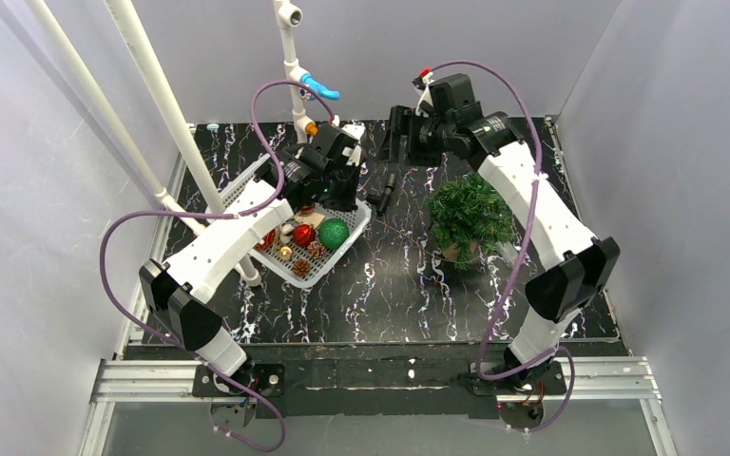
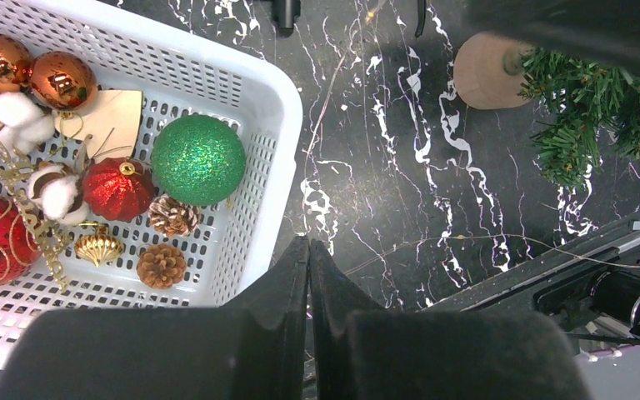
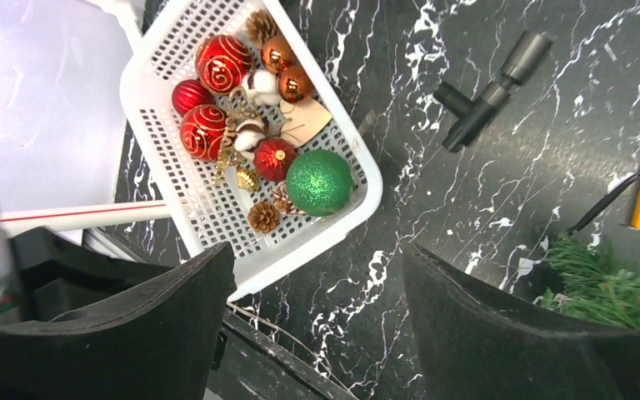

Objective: Decorate the small christmas tree

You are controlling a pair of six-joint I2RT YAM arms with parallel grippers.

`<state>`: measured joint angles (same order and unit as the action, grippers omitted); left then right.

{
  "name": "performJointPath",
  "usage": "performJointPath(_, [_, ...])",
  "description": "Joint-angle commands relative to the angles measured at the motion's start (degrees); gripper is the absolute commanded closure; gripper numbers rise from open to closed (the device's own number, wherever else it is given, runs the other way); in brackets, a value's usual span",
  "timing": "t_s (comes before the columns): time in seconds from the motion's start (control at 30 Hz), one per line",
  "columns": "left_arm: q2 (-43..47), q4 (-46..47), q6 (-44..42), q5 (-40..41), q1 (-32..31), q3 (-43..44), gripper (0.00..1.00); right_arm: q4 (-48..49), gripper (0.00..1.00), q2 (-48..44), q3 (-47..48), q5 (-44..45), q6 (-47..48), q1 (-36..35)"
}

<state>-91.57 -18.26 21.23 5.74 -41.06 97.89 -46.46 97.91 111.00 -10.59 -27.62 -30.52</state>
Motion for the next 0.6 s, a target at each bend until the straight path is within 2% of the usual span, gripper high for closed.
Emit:
performJointPath(0.0, [3.21, -2.55, -0.11, -0.28, 0.69, 0.44, 1.0, -1.42, 0.18, 1.8, 3.97, 0.38, -1.67, -1.32])
performJointPath(0.2, [4.0, -2.06, 0.12, -1.18, 0.98, -0.37, 1.0, 1.48, 0.26, 3.43, 1.25, -1.45, -4.24, -1.64])
performJointPath(0.37, [4.5, -1.68, 0.43, -2.0, 0.98, -1.12, 1.0, 2.94, 0.44, 4.79, 0.63, -3.03, -5.43, -1.73])
performJointPath(0.57, [5.69, -1.39, 0.56, -2.26, 1.07, -2.06, 1.0, 4.84, 0.42, 7.17, 1.64, -5.23, -7.26, -1.73])
